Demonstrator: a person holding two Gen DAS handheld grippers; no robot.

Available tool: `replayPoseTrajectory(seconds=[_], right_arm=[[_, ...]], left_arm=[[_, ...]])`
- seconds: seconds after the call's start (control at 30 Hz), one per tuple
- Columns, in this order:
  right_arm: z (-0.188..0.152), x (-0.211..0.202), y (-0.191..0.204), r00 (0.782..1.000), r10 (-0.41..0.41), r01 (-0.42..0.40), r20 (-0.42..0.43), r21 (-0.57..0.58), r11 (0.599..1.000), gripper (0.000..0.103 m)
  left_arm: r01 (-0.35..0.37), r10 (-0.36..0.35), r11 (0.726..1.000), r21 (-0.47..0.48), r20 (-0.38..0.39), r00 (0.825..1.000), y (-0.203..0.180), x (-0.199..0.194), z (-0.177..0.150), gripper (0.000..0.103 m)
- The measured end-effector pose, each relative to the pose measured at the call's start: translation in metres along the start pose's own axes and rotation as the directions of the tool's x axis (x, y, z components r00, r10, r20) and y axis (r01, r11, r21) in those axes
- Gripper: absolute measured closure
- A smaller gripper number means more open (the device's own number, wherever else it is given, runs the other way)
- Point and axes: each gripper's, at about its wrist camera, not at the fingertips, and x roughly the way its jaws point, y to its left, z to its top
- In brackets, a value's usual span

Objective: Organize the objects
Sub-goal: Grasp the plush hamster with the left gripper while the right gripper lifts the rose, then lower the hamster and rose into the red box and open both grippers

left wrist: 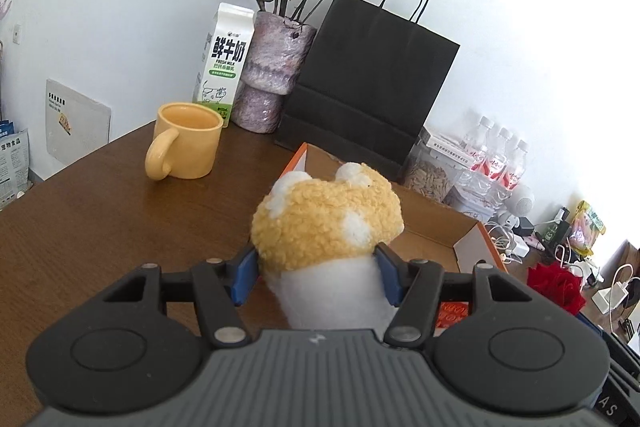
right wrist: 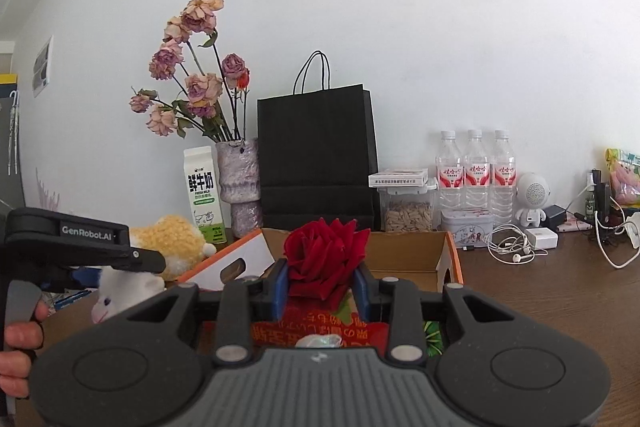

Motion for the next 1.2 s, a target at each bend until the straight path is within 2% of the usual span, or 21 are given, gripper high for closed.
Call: replayPoseTrajectory(seconds=[0.27,0.53,0.8,0.87,0.9,0.93,0.97,1.03,1.1,1.2], right_arm=[[0.022,0.073,-0.001,0.998,-0.050,0.050,-0.048,-0.001,0.999,0.071],[0.016,0.141,-0.015,0.980,-0.092,0.099,-0.175,0.032,0.995,0.071],[0.004,0.153,-0.021,0.971,-0.125,0.133,-0.201,0.028,0.991,0.070],[0.003,0.155,-0.020,0.968,-0.132,0.140,-0.214,0.023,0.990,0.067],[0.002,0.156,-0.019,0.965,-0.141,0.147,-0.221,0.015,0.989,0.064],[0.001,0.157,-0.019,0.963,-0.144,0.150,-0.229,0.012,0.989,0.051],[0.001,0.157,-0.019,0.961,-0.146,0.154,-0.236,0.014,0.988,0.032],[0.000,0.156,-0.019,0.959,-0.157,0.165,-0.235,0.012,0.986,0.010],[0.000,0.154,-0.019,0.958,-0.170,0.177,-0.230,0.010,0.984,0.005],[0.000,0.154,-0.020,0.954,-0.180,0.188,-0.239,0.010,0.982,0.000]], left_arm=[[0.004,-0.003,1.000,-0.007,0.047,0.999,-0.030,0.039,0.023,0.042],[-0.029,0.030,0.999,-0.024,0.031,0.999,-0.042,0.093,0.034,0.042],[-0.044,0.045,0.999,0.025,-0.016,0.999,-0.044,0.130,0.030,0.041],[-0.047,0.049,0.998,0.037,-0.036,0.998,-0.044,0.134,0.028,0.039],[-0.055,0.057,0.998,0.037,-0.043,0.997,-0.044,0.135,0.027,0.035],[-0.064,0.066,0.997,0.040,-0.051,0.997,-0.044,0.135,0.027,0.027],[-0.058,0.060,0.997,0.045,-0.052,0.997,-0.045,0.134,0.026,0.023],[-0.058,0.060,0.997,0.053,-0.040,0.997,-0.046,0.131,0.025,0.000],[-0.086,0.088,0.994,0.070,-0.025,0.996,-0.049,0.129,0.024,0.000],[-0.078,0.082,0.994,0.078,-0.040,0.996,-0.050,0.129,0.023,0.000]])
